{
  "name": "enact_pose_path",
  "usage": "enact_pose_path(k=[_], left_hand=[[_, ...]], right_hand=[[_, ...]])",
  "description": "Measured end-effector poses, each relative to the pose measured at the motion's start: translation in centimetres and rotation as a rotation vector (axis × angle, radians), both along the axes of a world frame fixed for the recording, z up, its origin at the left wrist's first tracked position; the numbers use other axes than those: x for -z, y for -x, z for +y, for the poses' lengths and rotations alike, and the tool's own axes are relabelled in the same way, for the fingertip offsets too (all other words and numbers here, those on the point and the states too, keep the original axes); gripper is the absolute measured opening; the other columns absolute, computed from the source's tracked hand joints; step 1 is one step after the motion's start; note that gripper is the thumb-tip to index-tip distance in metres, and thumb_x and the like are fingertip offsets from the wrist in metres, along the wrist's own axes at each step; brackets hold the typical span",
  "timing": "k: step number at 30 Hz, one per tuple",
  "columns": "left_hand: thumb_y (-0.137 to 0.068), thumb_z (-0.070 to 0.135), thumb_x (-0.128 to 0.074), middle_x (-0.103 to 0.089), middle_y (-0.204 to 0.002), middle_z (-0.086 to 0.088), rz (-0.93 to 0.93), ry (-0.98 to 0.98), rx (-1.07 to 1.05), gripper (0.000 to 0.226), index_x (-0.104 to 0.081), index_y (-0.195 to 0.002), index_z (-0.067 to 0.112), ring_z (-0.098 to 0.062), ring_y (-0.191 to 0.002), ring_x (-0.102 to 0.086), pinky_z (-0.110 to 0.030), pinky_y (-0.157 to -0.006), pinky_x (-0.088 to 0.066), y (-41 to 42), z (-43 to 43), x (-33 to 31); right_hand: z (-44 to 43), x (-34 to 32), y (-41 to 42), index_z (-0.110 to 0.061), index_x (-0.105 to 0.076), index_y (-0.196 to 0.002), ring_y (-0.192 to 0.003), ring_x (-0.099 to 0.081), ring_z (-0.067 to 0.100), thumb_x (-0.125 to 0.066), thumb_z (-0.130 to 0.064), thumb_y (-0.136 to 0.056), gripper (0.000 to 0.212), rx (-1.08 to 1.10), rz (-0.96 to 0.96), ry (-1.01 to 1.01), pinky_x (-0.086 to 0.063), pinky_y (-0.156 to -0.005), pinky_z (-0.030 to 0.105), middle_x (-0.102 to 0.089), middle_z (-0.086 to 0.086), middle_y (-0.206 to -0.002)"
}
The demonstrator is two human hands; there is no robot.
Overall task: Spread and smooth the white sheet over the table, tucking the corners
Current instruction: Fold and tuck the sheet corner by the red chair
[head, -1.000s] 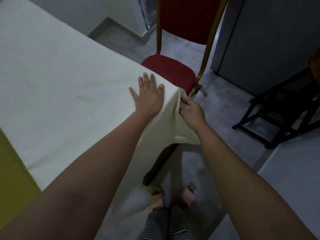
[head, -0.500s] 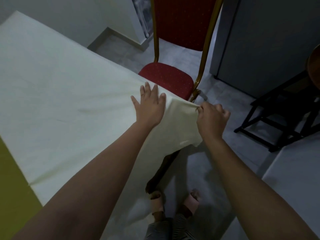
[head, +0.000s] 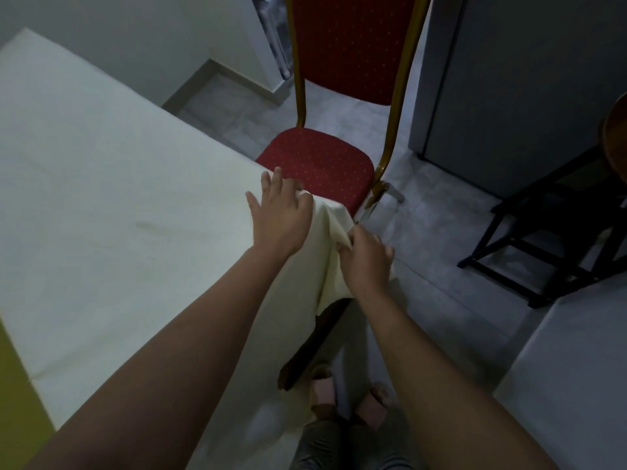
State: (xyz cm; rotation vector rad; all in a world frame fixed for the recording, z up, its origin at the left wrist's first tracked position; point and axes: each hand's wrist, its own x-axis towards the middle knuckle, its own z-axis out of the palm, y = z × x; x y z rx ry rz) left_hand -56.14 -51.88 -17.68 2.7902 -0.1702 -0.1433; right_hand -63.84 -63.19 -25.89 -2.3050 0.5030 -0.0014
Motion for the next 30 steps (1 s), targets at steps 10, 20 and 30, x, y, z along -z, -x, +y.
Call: enact_pose_path(k=[10, 20, 30], left_hand=[[-0.09, 0.034, -0.023, -0.024, -0.156, -0.007, 0.018, 0.007, -0.032, 0.043, -0.053, -0.117, 0.019, -0.023, -0.147, -0.006, -0.057, -0.115, 0.002, 0.0, -0.7, -0.5], [-0.1, 0.027, -0.018, -0.009, -0.16, -0.01, 0.124, -0.05, 0.022, 0.047, -0.045, -0.138, 0.022, -0.025, -0.148, 0.004, -0.058, -0.114, 0.006, 0.2, -0.9, -1.2], [-0.101, 0.029, -0.019, -0.01, -0.16, -0.008, 0.112, 0.036, 0.093, 0.048, -0.044, -0.141, 0.022, -0.021, -0.148, 0.002, -0.052, -0.115, 0.008, 0.6, -0.5, -0.8]], right_hand=[[-8.0, -0.8, 2.1, -0.017, -0.061, -0.073, -0.071, -0.057, 0.014, -0.065, -0.029, -0.086, 0.017, -0.148, -0.012, -0.254, -0.04, -0.057, 0.028, -0.06, -0.008, -0.071], [-1.9, 1.3, 6.8, -0.011, -0.057, -0.102, -0.09, -0.052, 0.022, -0.055, 0.002, -0.086, 0.02, -0.138, -0.079, 0.072, -0.044, -0.07, 0.03, -0.058, 0.007, -0.098], [4.7, 1.7, 6.4, -0.011, -0.052, -0.096, -0.088, -0.055, 0.027, -0.052, -0.004, -0.086, 0.012, -0.072, 0.014, -0.066, -0.045, -0.071, 0.037, -0.059, 0.009, -0.096]])
